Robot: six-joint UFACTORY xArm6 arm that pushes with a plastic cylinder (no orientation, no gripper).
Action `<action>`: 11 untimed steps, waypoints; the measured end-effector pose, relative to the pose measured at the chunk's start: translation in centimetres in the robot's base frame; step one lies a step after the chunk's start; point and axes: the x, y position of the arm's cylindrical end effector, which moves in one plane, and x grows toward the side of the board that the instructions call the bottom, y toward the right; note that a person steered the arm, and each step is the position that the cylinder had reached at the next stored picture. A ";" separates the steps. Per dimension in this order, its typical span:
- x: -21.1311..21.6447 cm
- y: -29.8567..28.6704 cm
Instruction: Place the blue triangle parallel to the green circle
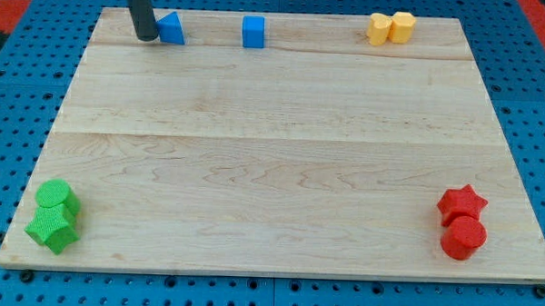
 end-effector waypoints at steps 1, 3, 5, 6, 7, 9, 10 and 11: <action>-2.9 -3.3; 0.2 4.3; -0.4 5.9; -0.6 10.1; 3.9 9.8; 9.7 2.6; 15.2 1.2; 20.2 1.6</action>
